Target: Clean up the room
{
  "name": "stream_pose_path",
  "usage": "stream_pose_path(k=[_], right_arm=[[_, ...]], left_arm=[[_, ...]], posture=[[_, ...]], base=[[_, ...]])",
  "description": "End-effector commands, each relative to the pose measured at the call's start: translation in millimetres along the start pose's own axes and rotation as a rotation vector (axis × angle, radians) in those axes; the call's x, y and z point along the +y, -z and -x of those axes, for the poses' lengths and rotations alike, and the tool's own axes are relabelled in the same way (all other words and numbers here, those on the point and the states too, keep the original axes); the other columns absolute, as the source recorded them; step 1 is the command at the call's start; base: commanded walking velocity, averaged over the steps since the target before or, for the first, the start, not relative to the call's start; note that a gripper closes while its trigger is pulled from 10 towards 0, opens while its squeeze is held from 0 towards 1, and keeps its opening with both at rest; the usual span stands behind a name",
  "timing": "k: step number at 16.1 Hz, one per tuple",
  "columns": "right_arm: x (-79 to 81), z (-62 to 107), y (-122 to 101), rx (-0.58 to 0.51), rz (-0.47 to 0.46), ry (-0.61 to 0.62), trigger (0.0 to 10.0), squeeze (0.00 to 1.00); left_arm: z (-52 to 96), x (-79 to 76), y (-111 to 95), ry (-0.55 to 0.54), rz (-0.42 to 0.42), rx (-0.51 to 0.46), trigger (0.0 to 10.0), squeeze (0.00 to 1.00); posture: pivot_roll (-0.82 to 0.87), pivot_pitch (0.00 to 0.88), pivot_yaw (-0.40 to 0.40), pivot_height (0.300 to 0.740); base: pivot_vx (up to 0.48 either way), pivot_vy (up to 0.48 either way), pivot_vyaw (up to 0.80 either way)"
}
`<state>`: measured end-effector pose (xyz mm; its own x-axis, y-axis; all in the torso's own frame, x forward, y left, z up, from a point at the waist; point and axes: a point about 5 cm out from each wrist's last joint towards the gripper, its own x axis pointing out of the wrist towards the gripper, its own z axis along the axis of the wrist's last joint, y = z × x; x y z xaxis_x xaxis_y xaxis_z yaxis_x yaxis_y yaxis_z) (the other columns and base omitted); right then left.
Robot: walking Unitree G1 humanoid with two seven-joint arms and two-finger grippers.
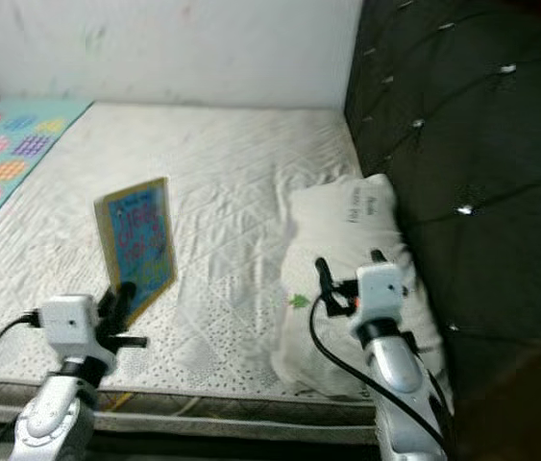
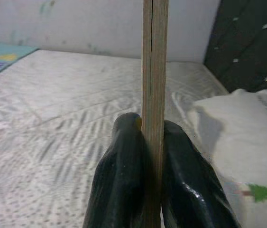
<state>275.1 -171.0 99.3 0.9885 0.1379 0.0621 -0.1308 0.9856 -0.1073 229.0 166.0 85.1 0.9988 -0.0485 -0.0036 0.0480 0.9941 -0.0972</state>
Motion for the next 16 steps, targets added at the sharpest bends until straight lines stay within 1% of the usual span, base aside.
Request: stream_pose_path(k=[1, 3, 5, 8, 12, 16], right_arm=[[-2.3, 1.5, 2.2, 0.011, -0.002, 0.007, 10.0, 0.00], [-2.1, 1.4, 1.9, 0.010, -0.001, 0.005, 10.0, 0.00], [-3.1, 0.6, 1.7, 0.009, 0.002, 0.006, 10.0, 0.00], [-2.2, 0.3, 1.9, 0.009, -0.001, 0.004, 10.0, 0.00], [-1.3, -0.2, 2.1, 0.009, -0.001, -0.002, 10.0, 0.00], [-1.5, -0.2, 3.4, 0.011, 0.003, -0.007, 10.0, 0.00]], left_arm=[[-3.0, -3.1, -10.3, 0.018, -0.001, -0.055, 10.0, 0.00], [-3.5, -3.1, -10.9, 0.020, -0.001, -0.060, 10.0, 0.00], [-4.0, -6.3, -11.2, 0.034, 0.002, -0.066, 10.0, 0.00], [-3.1, -6.1, -10.7, 0.035, 0.003, -0.065, 10.0, 0.00], [-3.2, -5.9, -9.9, 0.029, 0.005, -0.060, 10.0, 0.00], [-5.2, -4.3, -7.3, -0.019, 0.008, -0.044, 10.0, 0.00]], posture=[[-0.12, 0.000, 0.025, 0.740], [-0.12, 0.000, 0.025, 0.740], [-0.12, 0.000, 0.025, 0.740], [-0.12, 0.000, 0.025, 0.740], [-0.12, 0.000, 0.025, 0.740], [-0.12, 0.000, 0.025, 0.740]], base=[[0.000, 0.000, -0.80], [0.000, 0.000, -0.80], [0.294, 0.000, -0.80], [0.351, 0.000, -0.69], [0.324, 0.000, 0.00], [0.000, 0.000, 0.00]])
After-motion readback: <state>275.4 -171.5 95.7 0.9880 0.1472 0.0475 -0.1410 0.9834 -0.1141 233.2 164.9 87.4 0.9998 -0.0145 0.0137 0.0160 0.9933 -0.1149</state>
